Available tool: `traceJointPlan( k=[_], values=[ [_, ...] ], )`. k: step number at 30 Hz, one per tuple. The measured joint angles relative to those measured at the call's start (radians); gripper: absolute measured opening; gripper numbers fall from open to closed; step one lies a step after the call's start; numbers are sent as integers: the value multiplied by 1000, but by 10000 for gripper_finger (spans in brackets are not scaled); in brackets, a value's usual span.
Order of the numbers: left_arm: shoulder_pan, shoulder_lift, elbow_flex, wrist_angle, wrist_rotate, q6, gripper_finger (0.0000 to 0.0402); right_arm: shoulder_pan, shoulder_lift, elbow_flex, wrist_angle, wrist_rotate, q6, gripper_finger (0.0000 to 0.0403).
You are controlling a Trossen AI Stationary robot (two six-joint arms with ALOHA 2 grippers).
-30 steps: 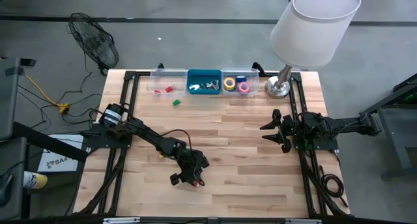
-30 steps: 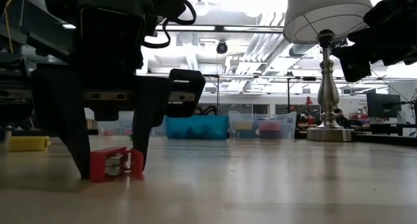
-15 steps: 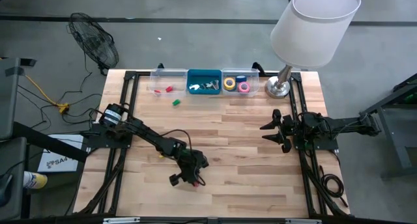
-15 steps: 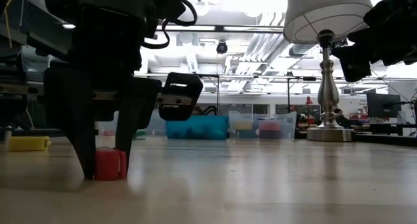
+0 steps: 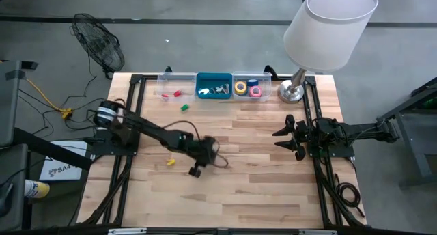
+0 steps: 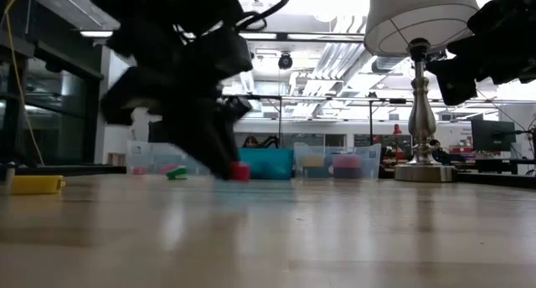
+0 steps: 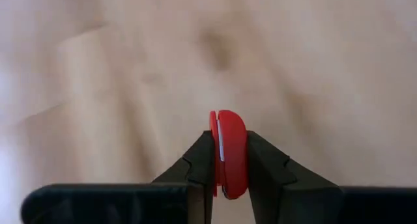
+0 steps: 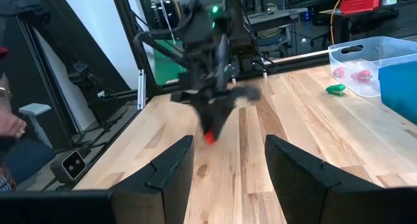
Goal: Pick and place Stapler, Stapler remover, tape
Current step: Put the red stapler into the left transparent bin
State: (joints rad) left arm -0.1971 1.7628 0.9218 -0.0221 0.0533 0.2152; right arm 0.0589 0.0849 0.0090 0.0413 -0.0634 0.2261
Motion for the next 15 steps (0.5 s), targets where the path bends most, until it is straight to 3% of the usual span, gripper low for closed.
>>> traceJointPlan(
  k=[8, 15],
  values=[
    [105, -143, 2, -163, -363, -148, 57, 0, 0, 0, -1, 0, 0, 181],
    [276, -189, 4, -204, -480, -206, 58, 0, 3, 0, 0, 0, 0, 181]
  ],
)
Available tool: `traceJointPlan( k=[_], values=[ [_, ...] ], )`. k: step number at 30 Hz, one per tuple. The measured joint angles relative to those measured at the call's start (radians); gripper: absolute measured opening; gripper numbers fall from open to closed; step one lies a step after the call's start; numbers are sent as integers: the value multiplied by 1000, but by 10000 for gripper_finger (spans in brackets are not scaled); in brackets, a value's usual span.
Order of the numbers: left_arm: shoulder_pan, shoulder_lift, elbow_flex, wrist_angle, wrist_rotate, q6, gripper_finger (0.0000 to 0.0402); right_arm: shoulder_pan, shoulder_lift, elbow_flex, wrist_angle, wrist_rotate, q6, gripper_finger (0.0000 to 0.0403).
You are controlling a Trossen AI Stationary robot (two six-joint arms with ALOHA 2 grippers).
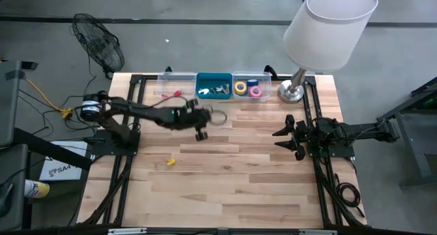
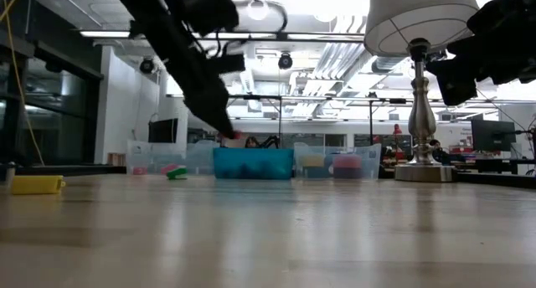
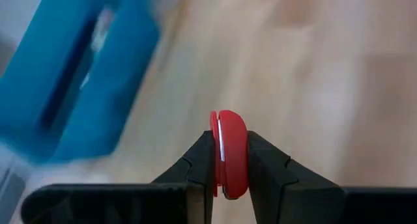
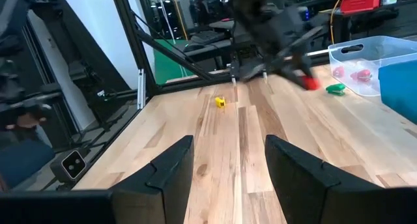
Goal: Pick and place Stapler, Stapler remover, tape
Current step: Put the red stapler into the left transparent bin
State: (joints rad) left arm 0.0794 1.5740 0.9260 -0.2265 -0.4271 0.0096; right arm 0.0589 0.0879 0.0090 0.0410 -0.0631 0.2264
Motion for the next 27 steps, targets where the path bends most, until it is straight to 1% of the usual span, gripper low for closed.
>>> traceJointPlan(
  k=[2, 6, 15, 18, 22, 26, 27],
  values=[
    [63, 1, -2, -27, 3, -14, 58, 0, 3, 0, -2, 0, 0, 181],
    [180, 1, -1, -30, 36, -19, 58, 0, 6, 0, -1, 0, 0, 181],
    [380, -15, 35, -115, 44, -18, 58, 0, 10, 0, 0, 0, 0, 181],
    [426, -15, 59, -140, 47, -9, 58, 0, 10, 0, 0, 0, 0, 181],
    [483, -15, 77, -144, 56, 60, 58, 0, 10, 0, 0, 0, 0, 181],
    [513, -15, 103, -152, 156, 90, 58, 0, 10, 0, 0, 0, 0, 181],
    [511, -15, 109, -154, 163, 107, 58, 0, 10, 0, 0, 0, 0, 181]
  ],
)
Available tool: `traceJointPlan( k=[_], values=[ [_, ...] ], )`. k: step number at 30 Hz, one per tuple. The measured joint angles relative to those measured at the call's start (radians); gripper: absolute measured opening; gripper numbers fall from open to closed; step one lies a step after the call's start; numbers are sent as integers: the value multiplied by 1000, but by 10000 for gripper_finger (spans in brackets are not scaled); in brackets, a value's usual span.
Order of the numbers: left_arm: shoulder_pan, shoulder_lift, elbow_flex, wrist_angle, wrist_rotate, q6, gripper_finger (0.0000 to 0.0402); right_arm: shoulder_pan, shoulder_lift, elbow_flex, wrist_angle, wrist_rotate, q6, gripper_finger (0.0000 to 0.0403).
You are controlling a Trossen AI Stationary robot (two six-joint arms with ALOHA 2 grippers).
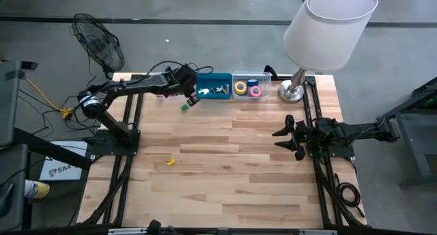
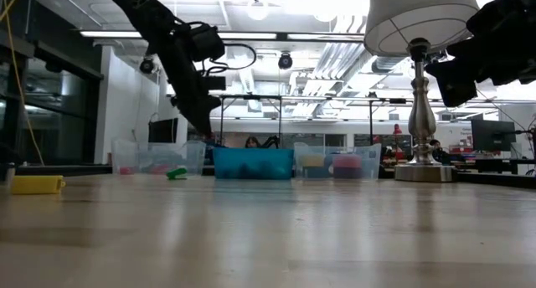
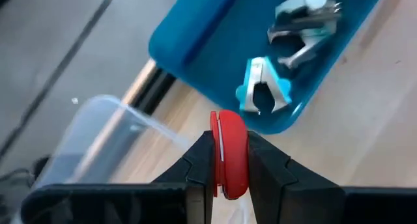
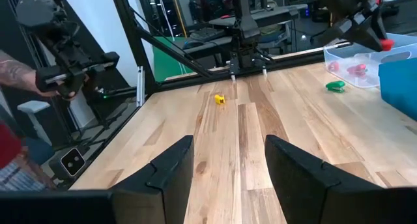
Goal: Pick and place Stapler, Stapler remover, tape
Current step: Put the red stapler into the left transparent bin
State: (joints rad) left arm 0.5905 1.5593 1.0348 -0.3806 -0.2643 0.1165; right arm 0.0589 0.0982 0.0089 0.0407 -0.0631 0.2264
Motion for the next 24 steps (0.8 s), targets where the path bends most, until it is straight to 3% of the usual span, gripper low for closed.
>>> traceJointPlan(
  k=[10, 16, 24],
  values=[
    [27, 0, 70, -215, -214, 161, 58, 0, 0, 0, 0, 0, 0, 181],
    [96, 0, 68, -332, -180, 230, 58, 0, 0, 0, 0, 0, 0, 181],
    [194, 0, 68, -341, -48, 250, 58, 0, 0, 0, 0, 0, 0, 181]
  ],
)
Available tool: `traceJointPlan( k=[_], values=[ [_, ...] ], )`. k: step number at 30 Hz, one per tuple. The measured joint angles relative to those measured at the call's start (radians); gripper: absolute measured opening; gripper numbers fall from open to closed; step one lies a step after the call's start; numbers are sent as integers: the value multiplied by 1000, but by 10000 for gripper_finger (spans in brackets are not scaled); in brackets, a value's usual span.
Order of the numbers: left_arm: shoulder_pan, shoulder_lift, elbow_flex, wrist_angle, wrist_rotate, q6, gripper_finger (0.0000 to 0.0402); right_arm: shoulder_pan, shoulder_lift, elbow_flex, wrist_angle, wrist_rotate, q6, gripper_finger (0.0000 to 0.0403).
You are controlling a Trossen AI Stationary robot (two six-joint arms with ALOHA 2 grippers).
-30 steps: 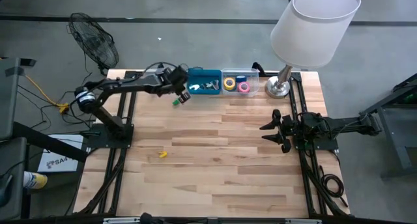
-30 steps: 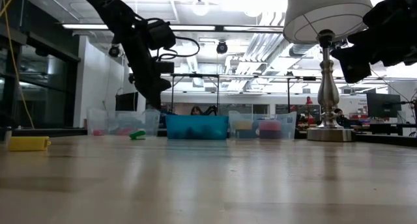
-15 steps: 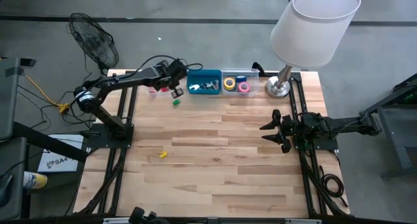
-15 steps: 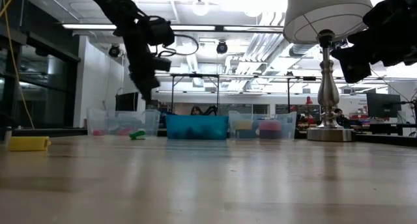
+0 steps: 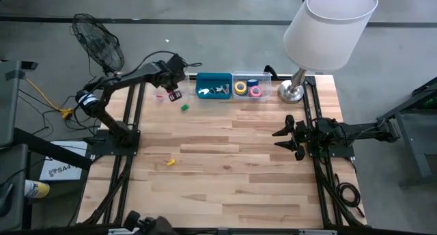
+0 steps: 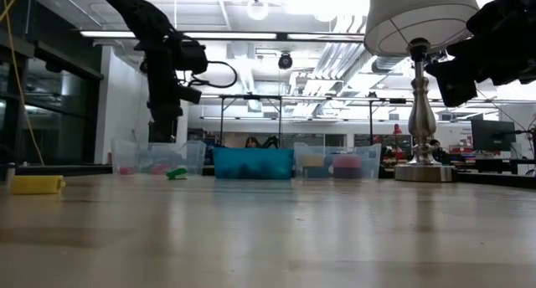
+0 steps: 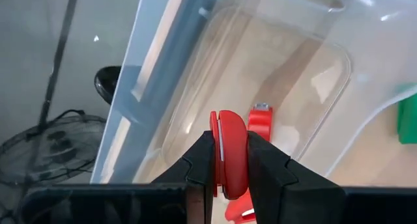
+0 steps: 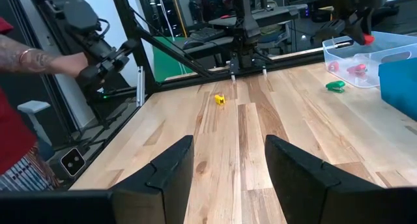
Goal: Pick and place Stapler, Stapler remover, tape
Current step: Put the red stapler into the left transparent bin, then put the yellow stapler into the left transparent bin
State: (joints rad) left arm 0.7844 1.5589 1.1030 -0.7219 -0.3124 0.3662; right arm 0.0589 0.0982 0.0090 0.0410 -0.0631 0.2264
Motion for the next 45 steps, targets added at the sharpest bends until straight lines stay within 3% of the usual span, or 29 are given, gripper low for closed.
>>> traceJointPlan(
  k=[7, 19, 24, 28, 33, 39, 45],
  values=[
    [47, 0, 0, -30, 73, 23, 64, 0, 0, 0, 0, 0, 0, 181],
    [54, 0, -1, -81, 70, 38, 148, 0, 0, 0, 0, 0, 0, 181],
    [54, 0, -1, -97, 62, 33, 165, 0, 0, 0, 0, 0, 0, 181],
    [54, -4, 24, -166, 122, 49, 170, 0, 0, 0, 0, 0, 0, 181],
    [43, -65, 32, -230, 223, 64, 170, 0, 0, 0, 0, 0, 0, 181],
    [5, -184, 33, -372, 228, -18, 170, 0, 0, 0, 0, 0, 0, 181],
    [-119, -296, 34, -455, 280, -130, 170, 0, 0, 0, 0, 0, 0, 181]
  ],
)
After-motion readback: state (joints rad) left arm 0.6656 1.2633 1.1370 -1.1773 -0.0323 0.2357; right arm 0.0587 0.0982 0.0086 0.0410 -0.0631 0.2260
